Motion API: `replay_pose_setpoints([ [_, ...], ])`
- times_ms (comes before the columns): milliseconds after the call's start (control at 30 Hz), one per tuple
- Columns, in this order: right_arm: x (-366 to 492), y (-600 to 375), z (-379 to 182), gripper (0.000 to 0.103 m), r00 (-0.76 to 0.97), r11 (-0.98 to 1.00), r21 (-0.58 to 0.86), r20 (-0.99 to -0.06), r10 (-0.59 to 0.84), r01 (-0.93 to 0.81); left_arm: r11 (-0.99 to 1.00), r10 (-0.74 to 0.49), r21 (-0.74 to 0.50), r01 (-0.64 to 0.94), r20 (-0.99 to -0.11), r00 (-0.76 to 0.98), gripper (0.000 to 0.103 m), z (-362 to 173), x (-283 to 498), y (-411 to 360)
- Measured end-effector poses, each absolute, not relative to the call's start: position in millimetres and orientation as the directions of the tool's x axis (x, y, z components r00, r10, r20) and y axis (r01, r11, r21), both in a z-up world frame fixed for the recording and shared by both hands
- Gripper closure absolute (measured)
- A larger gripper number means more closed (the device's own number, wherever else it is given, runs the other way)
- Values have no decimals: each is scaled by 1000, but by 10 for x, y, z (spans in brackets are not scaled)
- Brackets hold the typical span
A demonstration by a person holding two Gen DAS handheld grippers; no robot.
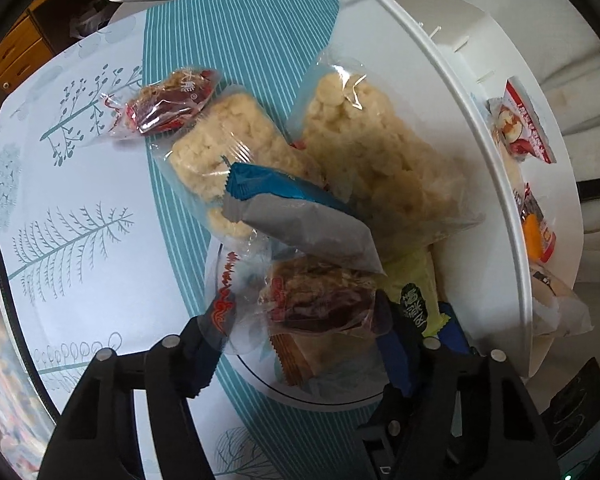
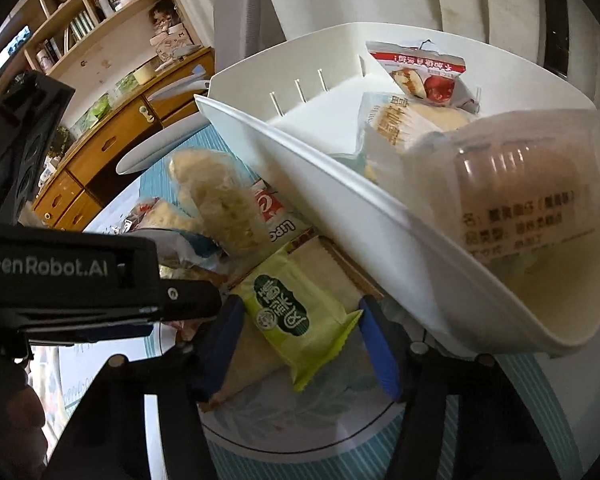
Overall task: Organize snacks
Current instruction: 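Grasp the brown-filled clear bag with the left tool while the right tool grasps the green packet, then lift the brown-filled bag with the left tool while the right tool lifts the green packet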
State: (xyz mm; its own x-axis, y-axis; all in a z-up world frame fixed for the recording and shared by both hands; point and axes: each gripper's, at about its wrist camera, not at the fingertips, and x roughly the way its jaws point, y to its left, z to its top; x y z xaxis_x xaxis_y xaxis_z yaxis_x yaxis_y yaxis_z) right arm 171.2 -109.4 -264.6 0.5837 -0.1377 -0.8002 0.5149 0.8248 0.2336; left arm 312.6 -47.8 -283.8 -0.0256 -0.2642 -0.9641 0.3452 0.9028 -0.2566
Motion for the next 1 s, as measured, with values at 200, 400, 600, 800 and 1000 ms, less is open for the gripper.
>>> replay_pose_setpoints([
  [200, 1718, -1097, -2613, 52, 579, 841, 231, -807, -114, 488, 903, -282, -275, 331, -959, -27, 45, -2786, 3105, -360],
  [400, 1704, -1126, -2632, 53, 552, 827, 314, -834, 5, 467, 908, -287, -282, 308, -958, -32, 46, -2728, 3044, -154],
  [600, 1603, -1065, -2578, 53, 518, 826, 351, -851, 85, 442, 916, -297, -291, 276, -955, -20, 46, -2627, 2878, 154],
  [800, 1443, -936, -2443, 53, 493, 832, 402, -850, 184, 383, 909, -356, -343, 238, -935, 12, 46, -2443, 2611, 484],
  [1000, 1266, -814, -2169, 53, 504, 853, 390, -844, 181, 347, 902, -387, -367, 226, -921, 46, 46, -2164, 2315, 835],
])
